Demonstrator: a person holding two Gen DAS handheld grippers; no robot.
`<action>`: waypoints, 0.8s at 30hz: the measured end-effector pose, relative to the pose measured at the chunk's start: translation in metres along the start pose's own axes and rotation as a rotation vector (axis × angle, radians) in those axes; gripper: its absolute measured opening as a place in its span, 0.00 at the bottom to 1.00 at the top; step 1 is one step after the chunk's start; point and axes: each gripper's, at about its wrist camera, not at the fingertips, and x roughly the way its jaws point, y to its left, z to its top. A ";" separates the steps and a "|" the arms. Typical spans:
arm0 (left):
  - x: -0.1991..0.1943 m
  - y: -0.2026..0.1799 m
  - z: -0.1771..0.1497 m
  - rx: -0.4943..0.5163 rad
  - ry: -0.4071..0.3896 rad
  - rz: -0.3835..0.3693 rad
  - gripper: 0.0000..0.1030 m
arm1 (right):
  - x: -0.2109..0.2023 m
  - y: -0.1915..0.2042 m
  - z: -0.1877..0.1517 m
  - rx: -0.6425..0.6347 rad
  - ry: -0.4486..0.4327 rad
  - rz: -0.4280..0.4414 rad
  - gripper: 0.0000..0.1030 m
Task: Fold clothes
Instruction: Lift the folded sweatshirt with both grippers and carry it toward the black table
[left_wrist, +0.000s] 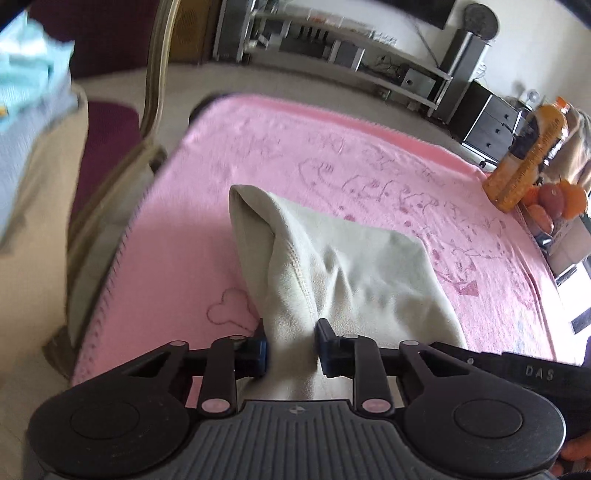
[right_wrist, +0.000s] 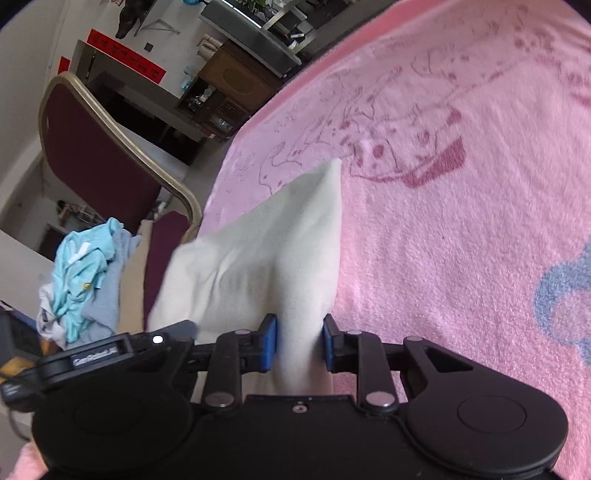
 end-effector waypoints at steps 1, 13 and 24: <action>-0.005 -0.005 0.000 0.017 -0.014 0.011 0.21 | -0.004 0.003 0.000 0.001 -0.007 0.002 0.21; -0.074 -0.114 -0.009 0.142 -0.124 -0.125 0.20 | -0.160 0.008 0.001 -0.048 -0.183 -0.036 0.21; -0.020 -0.303 -0.015 0.315 -0.074 -0.298 0.20 | -0.299 -0.094 0.030 0.122 -0.444 -0.194 0.21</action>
